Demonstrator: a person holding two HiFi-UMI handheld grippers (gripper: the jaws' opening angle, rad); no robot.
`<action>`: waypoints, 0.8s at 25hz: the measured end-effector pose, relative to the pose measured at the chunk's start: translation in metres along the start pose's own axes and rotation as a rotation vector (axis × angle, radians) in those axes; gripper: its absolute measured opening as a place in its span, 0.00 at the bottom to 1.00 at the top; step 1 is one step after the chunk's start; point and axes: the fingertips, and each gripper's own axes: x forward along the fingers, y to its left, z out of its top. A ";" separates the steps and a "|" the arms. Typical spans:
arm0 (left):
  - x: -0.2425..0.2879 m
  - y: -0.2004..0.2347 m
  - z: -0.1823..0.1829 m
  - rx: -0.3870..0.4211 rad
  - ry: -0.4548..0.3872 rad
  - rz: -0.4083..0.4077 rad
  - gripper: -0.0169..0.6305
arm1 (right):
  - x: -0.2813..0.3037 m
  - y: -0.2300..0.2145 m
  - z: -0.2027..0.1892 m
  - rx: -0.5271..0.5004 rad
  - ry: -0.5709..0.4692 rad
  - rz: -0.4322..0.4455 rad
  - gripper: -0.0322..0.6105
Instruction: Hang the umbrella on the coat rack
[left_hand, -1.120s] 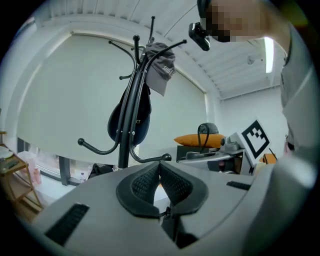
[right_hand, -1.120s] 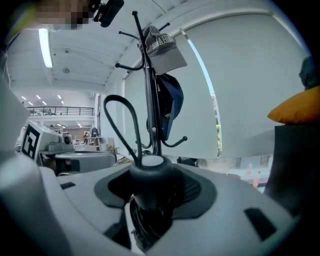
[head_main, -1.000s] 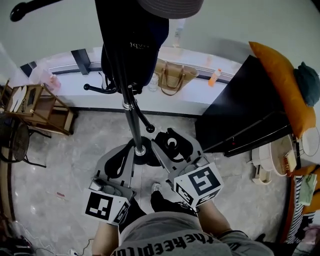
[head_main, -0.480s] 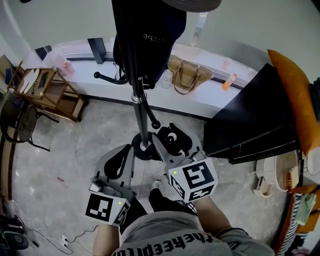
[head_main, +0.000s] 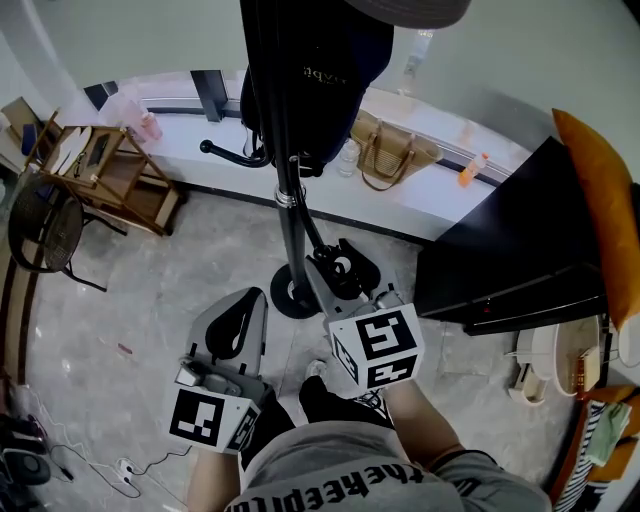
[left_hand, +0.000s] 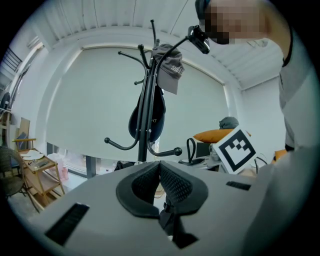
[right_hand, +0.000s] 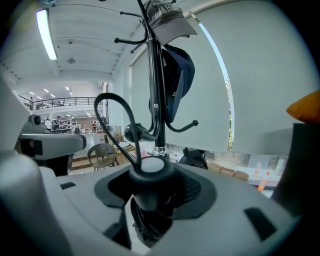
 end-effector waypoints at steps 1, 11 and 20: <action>0.000 0.001 0.002 0.001 -0.009 0.003 0.05 | 0.003 0.000 -0.001 0.001 0.004 -0.002 0.39; -0.005 0.013 0.003 0.010 0.008 0.025 0.05 | 0.020 -0.005 -0.005 0.003 0.035 -0.048 0.39; 0.002 0.014 0.004 0.012 0.008 0.012 0.05 | 0.020 -0.012 0.001 0.009 0.030 -0.071 0.39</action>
